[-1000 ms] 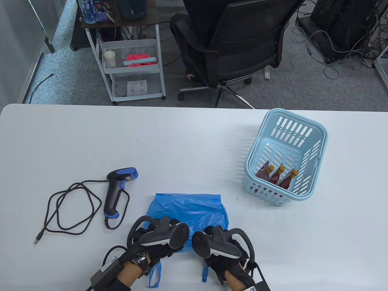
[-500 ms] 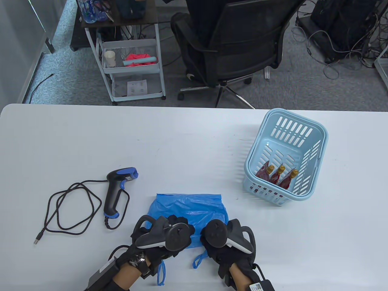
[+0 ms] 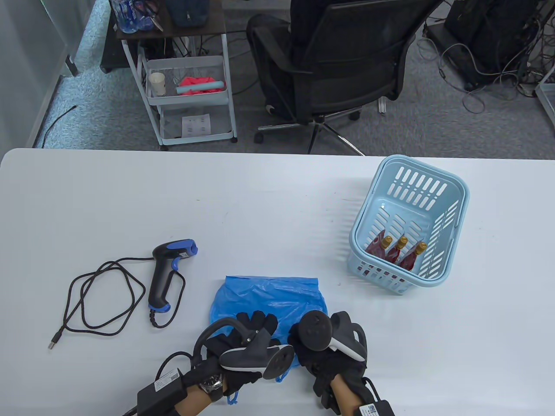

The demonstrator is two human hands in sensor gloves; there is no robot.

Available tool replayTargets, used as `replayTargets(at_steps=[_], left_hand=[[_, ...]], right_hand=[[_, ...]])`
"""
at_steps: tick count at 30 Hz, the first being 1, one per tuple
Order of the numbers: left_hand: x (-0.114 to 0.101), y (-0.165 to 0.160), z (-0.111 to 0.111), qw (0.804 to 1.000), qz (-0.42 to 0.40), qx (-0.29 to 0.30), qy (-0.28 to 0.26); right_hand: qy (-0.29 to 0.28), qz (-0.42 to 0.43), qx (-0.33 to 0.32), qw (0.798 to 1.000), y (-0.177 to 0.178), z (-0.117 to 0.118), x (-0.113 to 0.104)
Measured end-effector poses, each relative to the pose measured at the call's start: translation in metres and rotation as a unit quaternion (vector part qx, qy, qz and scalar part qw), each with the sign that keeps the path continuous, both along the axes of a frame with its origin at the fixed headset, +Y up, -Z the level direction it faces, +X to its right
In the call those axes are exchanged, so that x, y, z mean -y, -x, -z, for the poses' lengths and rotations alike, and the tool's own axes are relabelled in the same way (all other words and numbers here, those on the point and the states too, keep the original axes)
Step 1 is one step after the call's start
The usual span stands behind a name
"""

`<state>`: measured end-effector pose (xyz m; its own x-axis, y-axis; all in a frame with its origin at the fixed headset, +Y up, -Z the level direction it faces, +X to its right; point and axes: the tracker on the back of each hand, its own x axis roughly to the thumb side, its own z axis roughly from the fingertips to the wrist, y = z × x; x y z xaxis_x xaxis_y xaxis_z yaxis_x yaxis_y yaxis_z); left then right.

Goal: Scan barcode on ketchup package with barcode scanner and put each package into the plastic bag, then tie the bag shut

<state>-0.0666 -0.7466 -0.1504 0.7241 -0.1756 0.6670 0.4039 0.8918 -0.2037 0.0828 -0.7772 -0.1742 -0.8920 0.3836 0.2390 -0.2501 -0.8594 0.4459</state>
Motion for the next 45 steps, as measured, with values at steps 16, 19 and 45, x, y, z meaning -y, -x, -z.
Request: replayTargets(at_steps=[16,19,45], left_hand=[[0.005,0.041,0.02,0.996,-0.021,-0.082,0.004],[0.006,0.045,0.023,0.995,-0.038,-0.095,0.005],[0.003,0.044,0.019,0.99,-0.117,-0.084,-0.005]], right_hand=[[-0.005,-0.005,0.001,1.0,0.0,-0.001,-0.001],[-0.006,-0.002,0.004,1.0,-0.001,-0.001,-0.001],[-0.17,0.066,-0.023,0.983,0.002,-0.03,-0.057]])
